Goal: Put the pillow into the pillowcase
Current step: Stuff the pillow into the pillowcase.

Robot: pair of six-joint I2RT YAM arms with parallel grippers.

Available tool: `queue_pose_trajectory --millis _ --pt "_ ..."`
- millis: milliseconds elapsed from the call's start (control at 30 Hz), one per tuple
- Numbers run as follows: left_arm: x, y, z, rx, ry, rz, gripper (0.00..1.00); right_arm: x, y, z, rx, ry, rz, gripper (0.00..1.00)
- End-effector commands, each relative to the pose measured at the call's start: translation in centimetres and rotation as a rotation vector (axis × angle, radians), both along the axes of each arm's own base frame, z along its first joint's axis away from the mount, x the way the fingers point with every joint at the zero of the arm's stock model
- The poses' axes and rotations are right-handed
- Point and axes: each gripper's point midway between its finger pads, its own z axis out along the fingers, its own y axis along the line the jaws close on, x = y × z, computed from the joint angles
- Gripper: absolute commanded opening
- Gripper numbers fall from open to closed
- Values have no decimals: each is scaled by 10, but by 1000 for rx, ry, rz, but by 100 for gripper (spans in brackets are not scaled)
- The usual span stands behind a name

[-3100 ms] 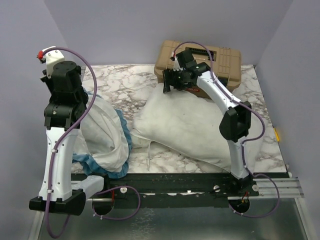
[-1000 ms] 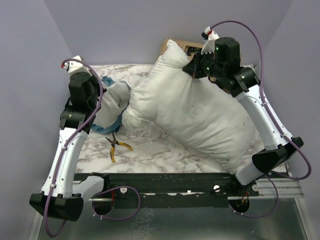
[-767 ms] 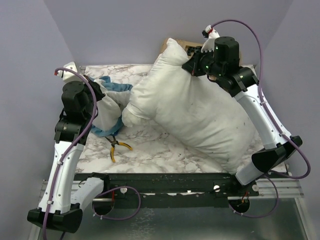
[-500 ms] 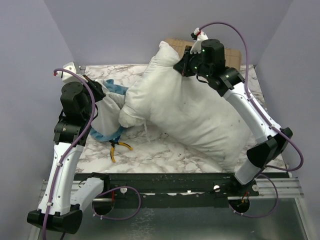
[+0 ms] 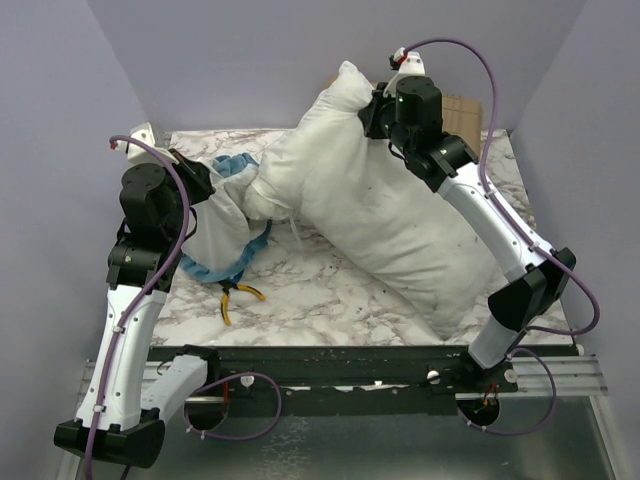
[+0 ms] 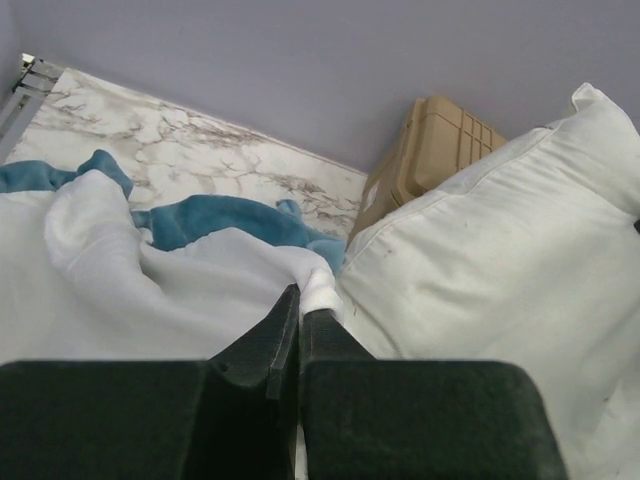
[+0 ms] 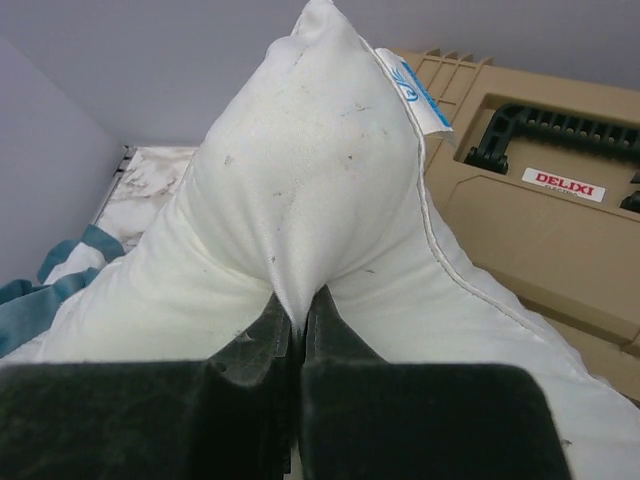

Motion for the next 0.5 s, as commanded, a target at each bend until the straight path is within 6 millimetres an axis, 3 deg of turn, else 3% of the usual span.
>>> queue_pose_trajectory --millis 0,200,467 --pt "-4 -18 29 -48 -84 -91 0 8 11 45 95 -127 14 0" --pt "-6 -19 33 -83 -98 -90 0 8 40 33 148 -92 103 0" --pt "3 -34 32 -153 -95 -151 0 -35 111 13 233 -10 345 0"
